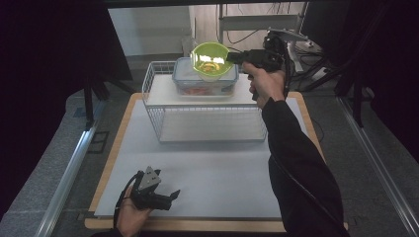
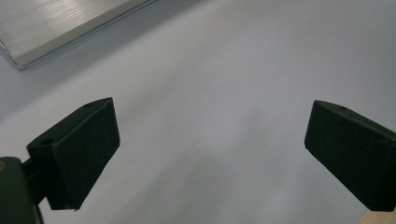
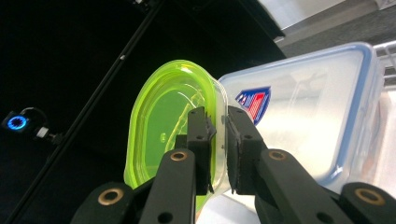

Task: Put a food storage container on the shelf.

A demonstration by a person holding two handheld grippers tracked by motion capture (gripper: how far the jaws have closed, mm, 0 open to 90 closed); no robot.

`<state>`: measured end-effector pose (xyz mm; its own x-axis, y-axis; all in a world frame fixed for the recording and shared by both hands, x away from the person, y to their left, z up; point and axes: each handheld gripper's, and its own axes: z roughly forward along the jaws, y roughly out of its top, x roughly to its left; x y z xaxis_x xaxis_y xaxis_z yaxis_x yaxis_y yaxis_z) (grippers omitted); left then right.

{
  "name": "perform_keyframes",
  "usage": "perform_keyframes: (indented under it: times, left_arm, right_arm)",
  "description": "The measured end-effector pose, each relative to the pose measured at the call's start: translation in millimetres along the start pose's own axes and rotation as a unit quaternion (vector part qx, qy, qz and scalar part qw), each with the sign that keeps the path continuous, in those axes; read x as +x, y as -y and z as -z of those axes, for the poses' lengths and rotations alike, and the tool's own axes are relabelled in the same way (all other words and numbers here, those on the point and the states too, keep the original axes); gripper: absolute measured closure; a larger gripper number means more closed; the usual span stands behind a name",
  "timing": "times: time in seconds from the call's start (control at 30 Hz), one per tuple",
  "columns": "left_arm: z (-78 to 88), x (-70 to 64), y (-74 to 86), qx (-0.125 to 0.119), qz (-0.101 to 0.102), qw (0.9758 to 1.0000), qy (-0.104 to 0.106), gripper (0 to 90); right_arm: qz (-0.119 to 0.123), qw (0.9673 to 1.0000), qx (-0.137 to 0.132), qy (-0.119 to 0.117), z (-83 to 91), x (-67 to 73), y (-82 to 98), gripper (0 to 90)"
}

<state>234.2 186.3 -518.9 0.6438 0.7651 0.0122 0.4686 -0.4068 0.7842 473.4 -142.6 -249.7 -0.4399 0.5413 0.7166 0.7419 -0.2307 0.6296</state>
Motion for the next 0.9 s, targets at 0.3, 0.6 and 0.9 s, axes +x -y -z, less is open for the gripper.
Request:
perform_keyframes:
  times: [0.3,0.6,0.9]
  left_arm:
    - [-0.4,0.1,0.0,-0.001,0.002,1.0000,0.005,3.1]
    - [-0.8,-0.2,-0.2,-0.001,0.001,1.0000,0.006,3.1]
    - [-1.1,-0.1,-0.3,-0.002,0.000,1.0000,0.007,3.1]
  right_arm:
    - [-0.010,0.9995,-0.008,0.029,-24.0,2.6,-13.6,80.7]
    - [-0.019,0.9978,-0.016,0.062,-40.9,3.1,-23.8,80.7]
    - [-0.038,0.9970,-0.010,0.067,-49.4,-2.5,-25.9,80.6]
